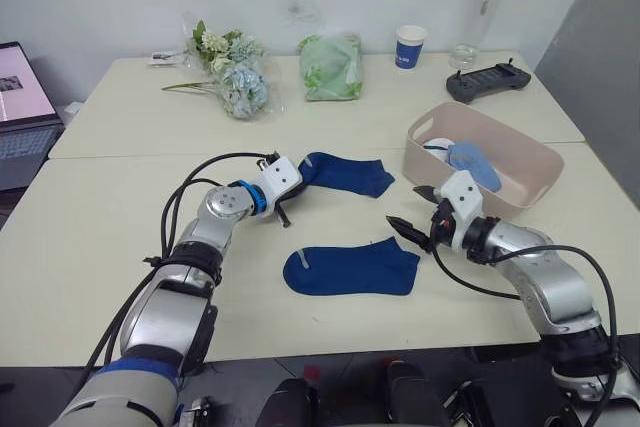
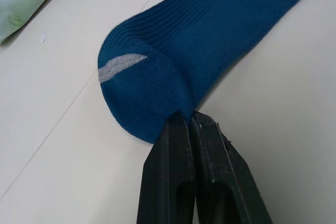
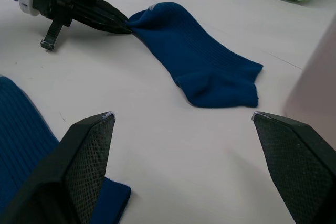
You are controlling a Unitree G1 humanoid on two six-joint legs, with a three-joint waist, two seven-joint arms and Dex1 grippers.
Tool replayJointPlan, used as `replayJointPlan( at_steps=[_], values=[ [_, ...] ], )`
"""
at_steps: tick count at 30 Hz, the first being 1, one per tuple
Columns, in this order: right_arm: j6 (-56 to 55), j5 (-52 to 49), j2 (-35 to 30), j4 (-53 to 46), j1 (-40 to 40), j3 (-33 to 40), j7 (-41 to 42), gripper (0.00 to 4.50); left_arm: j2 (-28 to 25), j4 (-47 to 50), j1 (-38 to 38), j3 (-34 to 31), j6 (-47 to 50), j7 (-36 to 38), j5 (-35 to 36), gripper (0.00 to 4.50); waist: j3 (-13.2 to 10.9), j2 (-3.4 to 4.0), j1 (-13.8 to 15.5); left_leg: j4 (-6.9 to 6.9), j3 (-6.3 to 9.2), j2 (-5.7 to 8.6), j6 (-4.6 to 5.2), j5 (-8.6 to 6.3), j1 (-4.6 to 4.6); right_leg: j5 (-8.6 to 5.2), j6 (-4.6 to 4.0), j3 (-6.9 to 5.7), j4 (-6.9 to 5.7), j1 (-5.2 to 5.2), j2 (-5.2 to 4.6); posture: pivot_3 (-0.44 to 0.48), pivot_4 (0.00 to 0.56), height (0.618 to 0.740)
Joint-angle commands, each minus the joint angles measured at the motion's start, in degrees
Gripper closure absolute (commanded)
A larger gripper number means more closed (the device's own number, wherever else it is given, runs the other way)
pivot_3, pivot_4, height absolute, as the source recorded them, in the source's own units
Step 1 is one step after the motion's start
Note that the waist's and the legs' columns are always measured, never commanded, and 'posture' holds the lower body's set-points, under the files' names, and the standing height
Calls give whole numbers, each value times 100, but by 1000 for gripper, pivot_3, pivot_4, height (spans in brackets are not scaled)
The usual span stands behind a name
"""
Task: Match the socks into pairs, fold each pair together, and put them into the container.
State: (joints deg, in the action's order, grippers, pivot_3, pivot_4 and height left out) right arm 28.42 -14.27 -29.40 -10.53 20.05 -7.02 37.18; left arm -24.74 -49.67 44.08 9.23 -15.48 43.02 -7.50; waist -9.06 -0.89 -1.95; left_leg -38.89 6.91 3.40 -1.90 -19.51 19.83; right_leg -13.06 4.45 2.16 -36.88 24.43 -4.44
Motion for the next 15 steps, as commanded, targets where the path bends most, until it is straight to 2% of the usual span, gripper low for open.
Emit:
replayJointPlan(
  at_steps=[1,4,8,12,15],
  values=[
    [29,-11,86,262,370,-46,154,0,-219,1620,-839,-100,692,270,271,4457,0,0,-12,1,-1,-2,0,0,0,0,0,1,1,2,0,0,150,740],
    [126,-234,308,505,564,55,213,0,-380,3021,-1644,-222,1418,286,450,4457,1,1,-7,2,3,-8,-1,0,1,0,-1,1,1,6,0,0,150,740],
    [185,-289,401,798,769,134,290,0,-521,4281,-2375,-440,2171,195,673,4457,1,1,14,1,4,-13,-1,0,2,1,-1,5,-1,7,-3,0,150,740],
    [145,-262,511,1469,1238,55,458,0,-760,5375,-3140,-672,2820,174,887,4457,-1,3,13,1,2,-13,0,0,1,0,-2,6,-1,6,-5,0,150,740],
    [-1,-168,643,2129,1633,-60,644,0,-924,5814,-3479,-809,3155,170,1041,4457,-2,4,7,5,3,-13,0,-1,0,1,-3,4,-2,7,1,0,150,740]
  ],
)
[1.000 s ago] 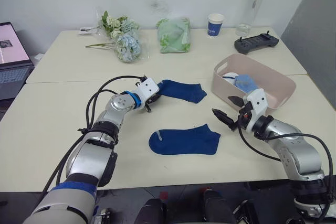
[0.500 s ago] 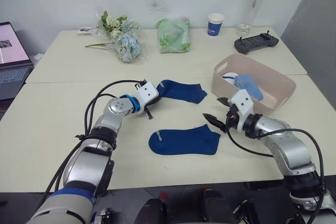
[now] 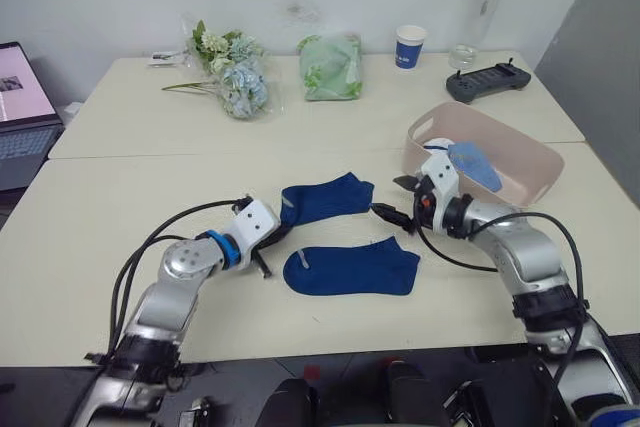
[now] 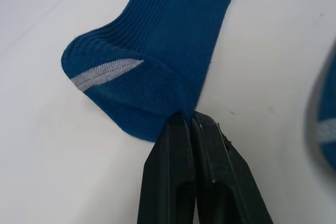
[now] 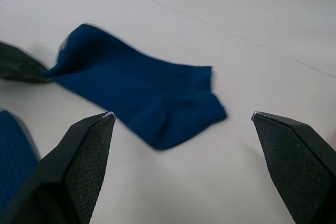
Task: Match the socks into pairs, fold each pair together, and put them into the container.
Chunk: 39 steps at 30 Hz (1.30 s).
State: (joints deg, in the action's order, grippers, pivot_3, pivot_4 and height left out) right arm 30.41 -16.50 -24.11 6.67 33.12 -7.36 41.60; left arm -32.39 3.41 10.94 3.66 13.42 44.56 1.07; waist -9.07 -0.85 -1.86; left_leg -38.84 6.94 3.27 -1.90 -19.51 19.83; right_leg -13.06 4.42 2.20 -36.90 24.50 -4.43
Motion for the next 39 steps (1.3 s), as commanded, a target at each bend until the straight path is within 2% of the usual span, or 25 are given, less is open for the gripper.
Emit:
replayJointPlan(
  at_steps=[1,10,11,14,24,28,32,34,37,39],
  values=[
    [-269,120,155,655,462,-100,283,0,-186,558,-205,-272,314,-8,199,4457,0,0,-3,0,0,0,0,0,0,0,0,-2,0,0,2,0,150,740],
    [-1360,889,786,3151,1516,-527,580,0,-179,456,-68,-148,348,-135,170,4457,0,1,-2,0,-3,4,-2,1,3,0,-1,-1,2,4,1,0,150,740],
    [-1448,912,838,3319,1580,-525,654,179,-177,442,-59,-126,336,-144,157,4490,0,1,-3,0,-2,4,-2,1,4,1,-1,-1,2,6,1,0,150,740],
    [-1681,987,912,3609,1679,-502,878,899,-191,414,-53,-96,319,-157,158,4500,0,1,-18,0,-4,3,-3,1,3,1,-1,2,1,7,1,0,150,740],
    [-1515,998,657,3270,1557,-285,1187,4485,-168,217,136,-33,221,-225,92,4500,0,2,-12,1,-3,3,-3,1,5,1,-1,2,-1,12,0,0,150,740],
    [-1024,906,467,2584,1263,-251,1301,4485,-163,150,189,5,223,-216,95,4500,0,2,-4,1,-2,3,-3,1,9,1,-1,1,1,13,-5,0,150,740],
    [145,643,38,1015,571,-309,1530,4485,-120,146,234,6,337,-211,197,4500,0,2,11,1,1,2,-3,0,15,1,-1,-2,2,16,-6,0,150,740],
    [477,552,-28,548,379,-263,1440,4485,-100,182,242,-13,418,-219,251,4500,0,2,12,0,0,3,-2,0,17,0,-1,-1,0,18,-9,0,150,740],
    [673,513,0,262,260,-202,1209,4500,-141,317,181,40,587,9,450,3875,0,2,-17,0,-7,3,-2,0,13,1,-1,3,-4,18,-8,0,150,740],
    [717,505,25,206,239,-175,1081,4500,-229,458,106,40,721,188,588,3282,0,2,-15,0,-5,3,-2,0,11,1,-1,1,-6,18,-6,0,150,740]
  ],
)
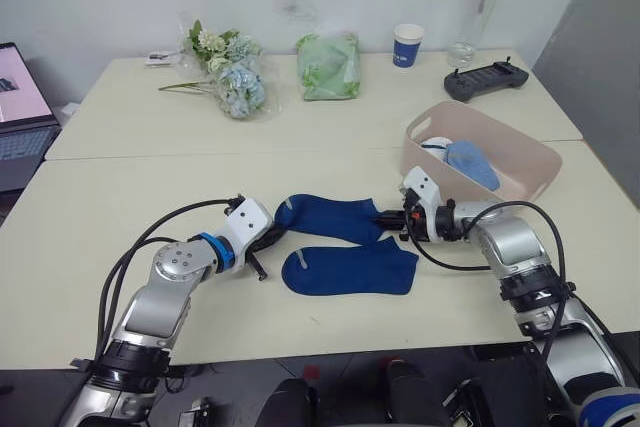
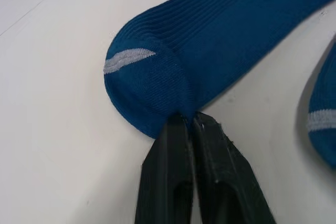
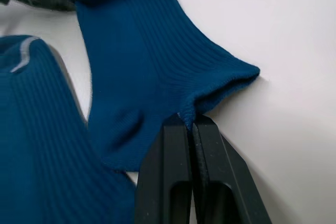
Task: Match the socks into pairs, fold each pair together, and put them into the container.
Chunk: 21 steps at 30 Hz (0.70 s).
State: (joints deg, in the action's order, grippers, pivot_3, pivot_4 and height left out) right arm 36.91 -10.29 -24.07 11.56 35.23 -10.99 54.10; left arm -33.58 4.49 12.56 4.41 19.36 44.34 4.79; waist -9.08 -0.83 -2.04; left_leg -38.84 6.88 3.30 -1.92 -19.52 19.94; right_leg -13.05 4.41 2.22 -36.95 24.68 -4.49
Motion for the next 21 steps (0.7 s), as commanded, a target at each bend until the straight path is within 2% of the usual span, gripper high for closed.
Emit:
replayJointPlan(
  at_steps=[1,6,9,11,13,16,21],
  values=[
    [83,-124,27,-304,22,191,-199,4500,-168,421,-84,-78,210,302,304,2953,0,0,8,0,1,0,0,0,0,0,0,0,1,0,0,0,150,740],
    [79,-127,-4,-318,5,197,-240,4500,-524,600,-145,-437,682,659,797,1431,0,0,17,0,1,-1,0,0,2,0,0,0,3,0,-1,0,150,740],
    [18,-104,-48,-290,-17,186,-223,4500,-632,297,81,-1190,1330,743,1557,496,0,0,17,0,2,-1,0,0,2,0,0,-1,3,1,-1,0,150,740],
    [-2,-104,-46,-264,2,185,-222,4500,-546,-238,448,-1605,1454,505,1779,496,-1,0,18,0,3,-1,0,0,3,0,0,-3,3,0,-1,0,150,740],
    [-25,-106,-38,-246,25,177,-216,4500,-468,-571,702,-1655,1476,357,1783,496,0,-1,18,-3,6,2,0,0,2,0,0,-8,1,-1,1,0,150,740],
    [-52,-96,-24,-214,47,167,-224,4500,-228,-809,973,-1507,1547,117,1716,496,0,-1,22,-3,5,4,-1,1,2,0,0,-6,6,-3,-2,0,150,740],
    [-64,-96,-6,-223,44,174,-260,4500,100,-1120,1104,-803,1075,-86,1132,496,0,-1,21,-2,2,7,-1,1,5,0,1,-5,9,0,-11,0,150,740]
  ],
)
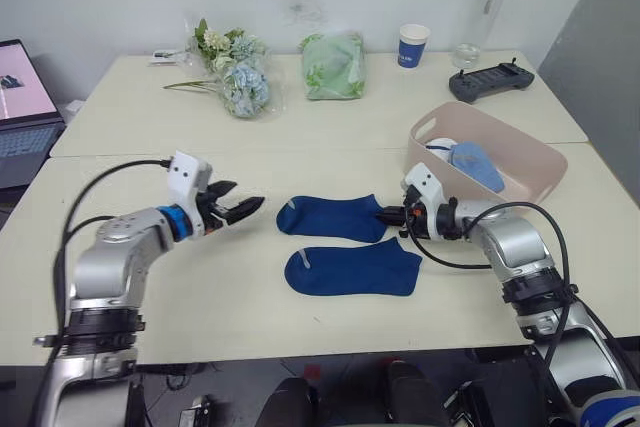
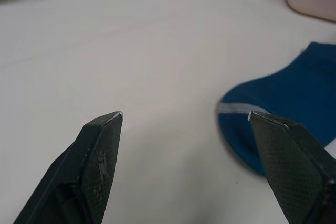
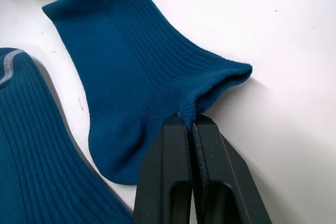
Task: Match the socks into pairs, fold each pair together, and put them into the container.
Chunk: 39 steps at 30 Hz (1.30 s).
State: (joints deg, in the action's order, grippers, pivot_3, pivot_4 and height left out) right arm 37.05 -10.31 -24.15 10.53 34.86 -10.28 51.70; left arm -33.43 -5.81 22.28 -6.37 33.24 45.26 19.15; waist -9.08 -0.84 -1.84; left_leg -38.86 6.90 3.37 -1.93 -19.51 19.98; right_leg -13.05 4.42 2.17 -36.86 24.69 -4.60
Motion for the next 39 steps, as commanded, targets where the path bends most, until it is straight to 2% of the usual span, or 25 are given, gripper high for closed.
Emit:
replayJointPlan(
  at_steps=[1,7,8,11,20,30,36,39],
  values=[
    [-78,-93,2,-127,77,100,-28,4500,102,-181,149,404,-414,-230,-450,496,0,0,3,0,0,0,0,0,-1,0,0,-1,-2,0,0,0,150,740],
    [-75,-94,-8,-169,63,100,-74,4500,135,-523,165,799,-853,-333,-931,496,0,0,0,0,-2,1,-1,1,-2,0,-1,1,-7,2,1,0,150,740],
    [-73,-94,-6,-176,58,99,-80,4500,172,-532,169,831,-928,-339,-963,677,0,0,2,0,-2,0,-1,1,-2,0,-1,1,-7,2,1,0,150,740],
    [-82,-86,1,-159,66,96,-95,4500,313,-589,240,824,-1007,-393,-956,1432,0,0,3,-1,-2,1,-1,1,-2,0,0,1,-6,1,-2,0,150,740],
    [-117,-79,-25,-159,63,137,-145,4500,354,-410,186,632,-853,-367,-727,4347,0,0,1,-2,-2,1,-1,1,-2,0,0,0,-7,1,-3,0,150,740],
    [69,-353,-2,-468,34,525,-318,4500,94,162,50,250,-202,-244,-274,4446,0,0,0,-1,0,-1,-1,1,1,0,0,0,-7,5,-3,0,150,740],
    [1041,-905,-319,-1599,-144,867,-381,4500,72,784,161,186,257,-317,-30,4446,0,0,14,-2,4,-6,-1,1,12,0,0,-1,-4,11,-6,0,150,740],
    [1945,-1470,-535,-2474,-315,1307,-510,4500,158,1567,145,70,893,-395,461,4446,0,0,20,-3,7,-8,0,1,25,0,0,-3,-5,20,-7,0,150,740]
  ],
)
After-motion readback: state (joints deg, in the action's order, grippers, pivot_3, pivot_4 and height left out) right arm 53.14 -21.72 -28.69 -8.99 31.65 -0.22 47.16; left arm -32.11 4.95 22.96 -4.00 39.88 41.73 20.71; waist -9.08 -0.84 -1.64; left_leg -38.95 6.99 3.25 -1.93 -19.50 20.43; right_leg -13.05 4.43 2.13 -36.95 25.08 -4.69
